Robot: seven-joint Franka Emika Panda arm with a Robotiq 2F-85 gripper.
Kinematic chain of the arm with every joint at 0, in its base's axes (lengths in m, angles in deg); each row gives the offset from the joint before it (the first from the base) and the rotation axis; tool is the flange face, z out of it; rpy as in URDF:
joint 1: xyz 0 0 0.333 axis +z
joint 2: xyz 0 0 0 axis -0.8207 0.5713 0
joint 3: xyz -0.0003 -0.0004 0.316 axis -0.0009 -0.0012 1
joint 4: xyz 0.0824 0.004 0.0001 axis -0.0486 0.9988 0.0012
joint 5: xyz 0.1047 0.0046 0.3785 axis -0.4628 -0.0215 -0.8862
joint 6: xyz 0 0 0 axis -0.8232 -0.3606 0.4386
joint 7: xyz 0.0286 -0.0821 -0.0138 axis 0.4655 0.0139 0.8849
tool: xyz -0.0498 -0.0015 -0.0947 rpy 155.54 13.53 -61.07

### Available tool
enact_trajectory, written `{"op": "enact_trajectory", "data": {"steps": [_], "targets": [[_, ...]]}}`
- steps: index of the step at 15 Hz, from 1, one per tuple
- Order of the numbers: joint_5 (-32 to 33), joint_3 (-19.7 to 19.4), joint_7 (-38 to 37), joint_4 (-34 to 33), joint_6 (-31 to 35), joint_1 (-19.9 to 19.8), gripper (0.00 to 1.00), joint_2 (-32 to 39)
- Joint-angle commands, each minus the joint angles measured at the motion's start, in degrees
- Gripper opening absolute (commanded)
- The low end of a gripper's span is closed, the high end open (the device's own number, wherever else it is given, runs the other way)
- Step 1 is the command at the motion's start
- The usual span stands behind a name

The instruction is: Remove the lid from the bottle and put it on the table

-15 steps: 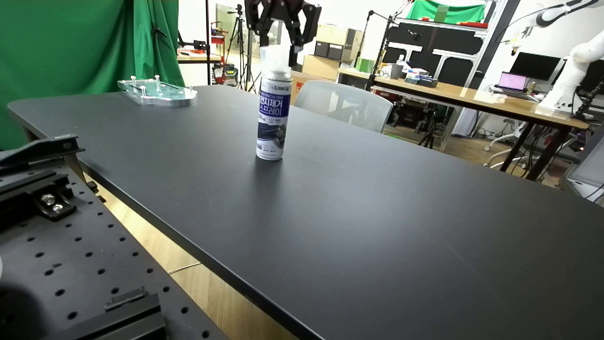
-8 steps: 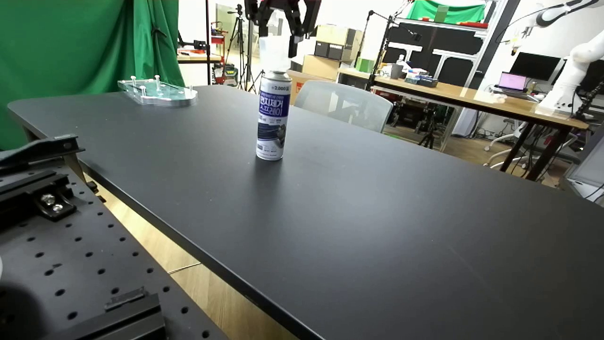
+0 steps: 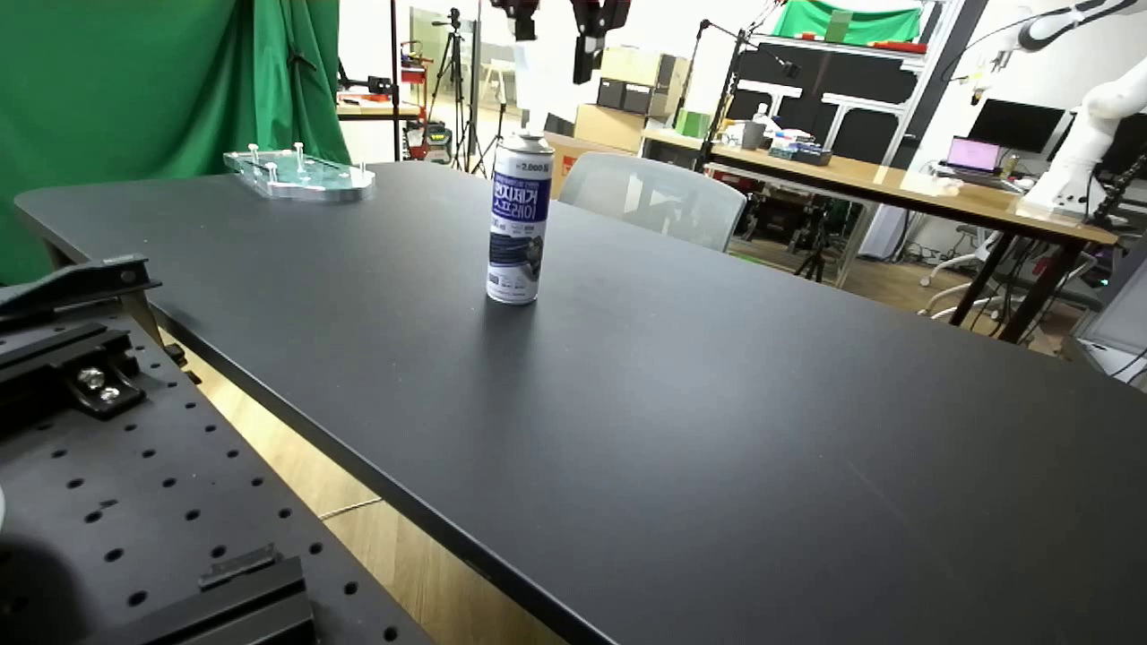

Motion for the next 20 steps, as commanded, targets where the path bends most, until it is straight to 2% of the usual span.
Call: {"op": "enact_trajectory", "data": {"steps": [1,7,12,15,20], "targets": [[1.49,-1.92,-3.11,2.22,1.22,-1.77,0.39,-0.80],[1.55,-5.07,-2.12,2.93,5.23,-4.46,0.39,3.23],[-1.81,-7.88,2.24,2.27,13.08,-4.26,0.39,10.49],[-7.84,-8.21,7.39,1.15,17.56,-3.72,0.39,15.98],[-21.15,-4.89,17.64,-2.52,18.75,-5.59,0.39,23.58]]}}
